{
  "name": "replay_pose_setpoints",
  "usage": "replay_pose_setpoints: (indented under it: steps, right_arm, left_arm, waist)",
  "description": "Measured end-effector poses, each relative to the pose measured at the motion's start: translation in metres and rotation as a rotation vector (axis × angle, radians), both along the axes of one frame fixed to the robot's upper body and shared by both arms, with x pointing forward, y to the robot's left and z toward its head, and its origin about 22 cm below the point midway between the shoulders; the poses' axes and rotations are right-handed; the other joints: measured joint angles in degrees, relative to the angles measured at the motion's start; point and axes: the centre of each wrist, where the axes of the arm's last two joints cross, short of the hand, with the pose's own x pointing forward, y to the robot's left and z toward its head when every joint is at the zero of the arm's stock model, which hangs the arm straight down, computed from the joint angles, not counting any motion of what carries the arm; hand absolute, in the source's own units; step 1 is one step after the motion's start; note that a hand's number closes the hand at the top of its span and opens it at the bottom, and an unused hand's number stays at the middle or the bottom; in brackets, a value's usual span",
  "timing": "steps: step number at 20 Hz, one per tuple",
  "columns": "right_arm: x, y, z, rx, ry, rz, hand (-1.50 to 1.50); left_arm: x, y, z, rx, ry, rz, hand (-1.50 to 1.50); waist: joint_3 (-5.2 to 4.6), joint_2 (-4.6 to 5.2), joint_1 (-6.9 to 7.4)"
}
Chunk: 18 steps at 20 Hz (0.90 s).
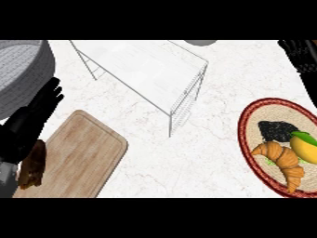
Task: Pick the lemon from the placemat and place it in the tiered shelf
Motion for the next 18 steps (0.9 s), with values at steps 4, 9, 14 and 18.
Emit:
replay_pose_setpoints:
  steps: [4, 9, 14, 18]
  right_arm:
    - [-0.003, -0.064, 0.008, 0.020, -0.005, -0.005, 1.50]
    - [-0.030, -0.152, 0.009, -0.140, 0.129, -0.182, 1.50]
    - [-0.062, -0.214, -0.023, -0.105, 0.273, -0.203, -1.50]
    - [-0.074, -0.237, -0.016, -0.158, 0.317, -0.165, -1.50]
  left_arm:
    - [-0.006, 0.010, -0.021, -0.028, 0.085, 0.080, 0.00]
    - [-0.019, 0.013, -0.058, -0.099, 0.237, 0.186, 0.00]
    - [-0.014, 0.010, -0.068, -0.134, 0.258, 0.198, 0.00]
    - [-0.009, 0.006, -0.071, -0.142, 0.279, 0.202, 0.00]
  waist:
    - [-0.25, 0.66, -0.31]
    - [-0.37, 2.21, -0.53]
    - [0.06, 2.07, 0.66]
    - [0.21, 1.78, 1.14]
